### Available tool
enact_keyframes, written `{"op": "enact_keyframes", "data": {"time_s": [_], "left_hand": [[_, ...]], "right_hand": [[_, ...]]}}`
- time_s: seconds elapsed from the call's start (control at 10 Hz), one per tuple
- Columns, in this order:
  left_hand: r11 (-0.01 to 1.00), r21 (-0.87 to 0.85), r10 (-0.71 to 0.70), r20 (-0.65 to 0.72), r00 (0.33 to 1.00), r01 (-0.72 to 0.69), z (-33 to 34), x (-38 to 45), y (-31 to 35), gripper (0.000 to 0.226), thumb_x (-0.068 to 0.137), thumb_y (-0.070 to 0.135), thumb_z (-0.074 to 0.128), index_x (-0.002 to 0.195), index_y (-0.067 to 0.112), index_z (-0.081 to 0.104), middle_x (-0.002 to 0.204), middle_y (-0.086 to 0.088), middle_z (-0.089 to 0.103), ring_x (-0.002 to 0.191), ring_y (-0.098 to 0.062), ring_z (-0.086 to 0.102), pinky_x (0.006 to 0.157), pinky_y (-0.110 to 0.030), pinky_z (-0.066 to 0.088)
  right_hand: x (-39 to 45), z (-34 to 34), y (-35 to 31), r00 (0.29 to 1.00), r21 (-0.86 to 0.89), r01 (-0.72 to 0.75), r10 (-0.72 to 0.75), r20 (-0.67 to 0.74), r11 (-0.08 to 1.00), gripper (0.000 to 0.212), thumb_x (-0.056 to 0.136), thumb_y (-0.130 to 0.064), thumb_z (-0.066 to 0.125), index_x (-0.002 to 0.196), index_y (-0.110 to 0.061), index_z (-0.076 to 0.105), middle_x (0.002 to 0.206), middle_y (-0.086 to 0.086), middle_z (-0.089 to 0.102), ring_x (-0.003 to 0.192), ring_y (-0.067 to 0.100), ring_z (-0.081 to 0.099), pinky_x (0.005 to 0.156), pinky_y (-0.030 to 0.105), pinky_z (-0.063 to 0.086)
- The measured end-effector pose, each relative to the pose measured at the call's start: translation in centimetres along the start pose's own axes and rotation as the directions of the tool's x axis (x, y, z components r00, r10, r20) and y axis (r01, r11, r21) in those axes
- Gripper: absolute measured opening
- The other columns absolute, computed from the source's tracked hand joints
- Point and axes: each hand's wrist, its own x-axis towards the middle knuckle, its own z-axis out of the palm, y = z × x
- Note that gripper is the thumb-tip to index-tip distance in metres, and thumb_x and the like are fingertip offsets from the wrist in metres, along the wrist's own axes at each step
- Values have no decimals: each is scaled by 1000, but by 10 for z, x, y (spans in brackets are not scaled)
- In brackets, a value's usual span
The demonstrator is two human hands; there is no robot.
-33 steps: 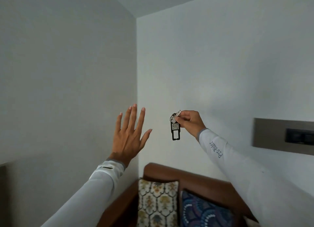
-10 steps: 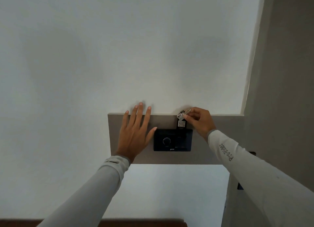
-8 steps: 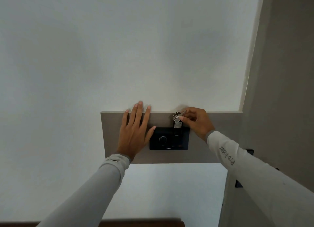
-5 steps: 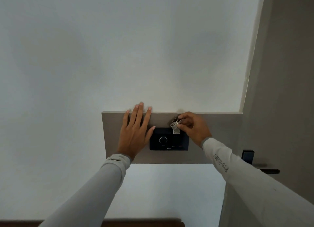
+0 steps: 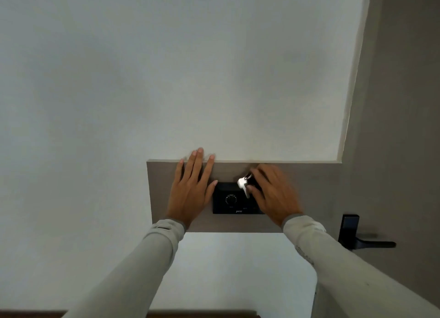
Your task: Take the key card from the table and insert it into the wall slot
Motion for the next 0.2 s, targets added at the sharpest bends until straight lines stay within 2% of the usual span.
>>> {"op": "enact_keyframes", "data": {"time_s": [0.1,0.2], "left_hand": [[1000,-15,-21,76,997,22,-10,-1,3,64,110,45,32,165,13,28,171,-24,28,159,-39,27,123,-60,37],[998,-32,-47,103,994,50,-19,-4,6,67,109,50,26,165,13,27,172,-24,25,159,-39,25,124,-61,36]], "right_hand": [[-3,1,-11,998,-77,-7,11,58,997,47,91,-39,56,122,-5,64,119,11,67,104,31,65,92,40,56],[0,-3,-12,992,-53,-35,41,118,998,52,93,-44,50,129,-9,59,126,10,64,110,30,63,95,41,55]]}}
